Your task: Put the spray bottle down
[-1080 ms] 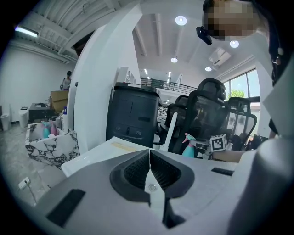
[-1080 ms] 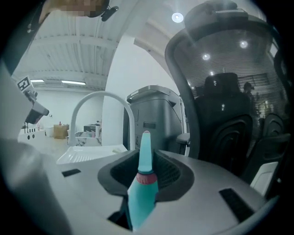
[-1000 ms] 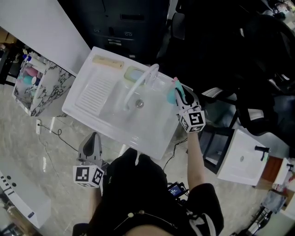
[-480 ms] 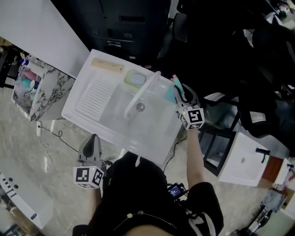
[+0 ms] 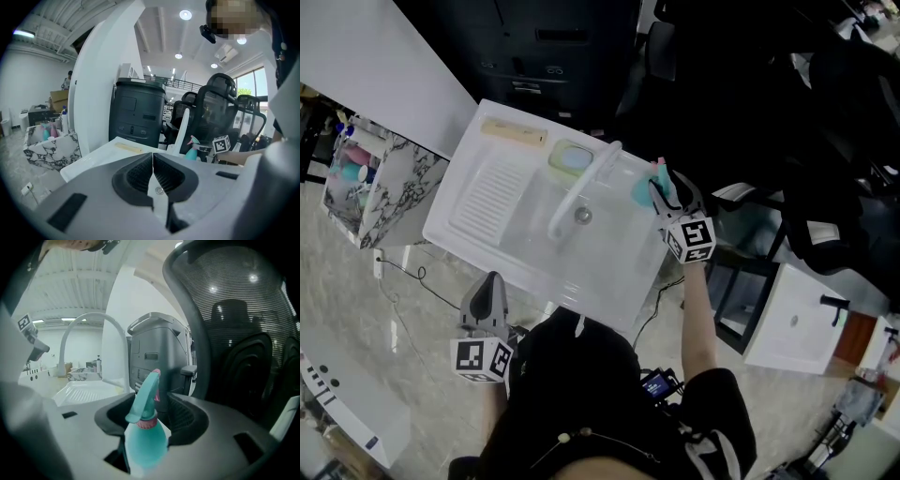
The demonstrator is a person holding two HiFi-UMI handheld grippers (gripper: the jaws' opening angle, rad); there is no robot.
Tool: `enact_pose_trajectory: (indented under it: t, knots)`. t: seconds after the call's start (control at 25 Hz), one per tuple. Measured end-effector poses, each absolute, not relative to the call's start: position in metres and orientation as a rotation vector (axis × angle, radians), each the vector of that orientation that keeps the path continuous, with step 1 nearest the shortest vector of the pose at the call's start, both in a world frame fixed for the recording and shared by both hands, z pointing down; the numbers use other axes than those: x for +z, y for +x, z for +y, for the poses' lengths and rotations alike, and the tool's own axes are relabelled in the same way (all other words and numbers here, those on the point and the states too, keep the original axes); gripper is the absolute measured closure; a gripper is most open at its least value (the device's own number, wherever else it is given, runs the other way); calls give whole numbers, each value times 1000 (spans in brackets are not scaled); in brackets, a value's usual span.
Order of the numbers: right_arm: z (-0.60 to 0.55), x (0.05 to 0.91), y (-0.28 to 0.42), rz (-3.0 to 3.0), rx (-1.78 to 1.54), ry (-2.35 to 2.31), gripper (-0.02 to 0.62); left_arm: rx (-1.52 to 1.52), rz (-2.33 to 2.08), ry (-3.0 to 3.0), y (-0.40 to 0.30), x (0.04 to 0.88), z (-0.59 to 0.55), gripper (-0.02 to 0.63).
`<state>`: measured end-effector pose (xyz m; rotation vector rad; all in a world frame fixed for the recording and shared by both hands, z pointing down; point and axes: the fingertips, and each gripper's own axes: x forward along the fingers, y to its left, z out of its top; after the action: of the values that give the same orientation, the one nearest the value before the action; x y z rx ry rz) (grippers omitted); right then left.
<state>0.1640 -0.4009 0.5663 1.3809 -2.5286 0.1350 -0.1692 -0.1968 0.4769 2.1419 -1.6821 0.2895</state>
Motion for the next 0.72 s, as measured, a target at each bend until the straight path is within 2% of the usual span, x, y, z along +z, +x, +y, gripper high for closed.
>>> enact_pose_trajectory:
  t: [0.56, 0.64, 0.72]
  knots:
    - [-345, 531, 178, -2564, 218, 1526, 353, 241, -1675, 2182, -158, 467, -190, 598]
    - [-321, 516, 188, -2571, 257, 1633, 390, 224, -1661, 2201, -154, 465, -190, 598]
    - [-296, 502, 193, -2546, 235, 1693, 508, 208, -1639, 2224, -147, 464, -190, 598]
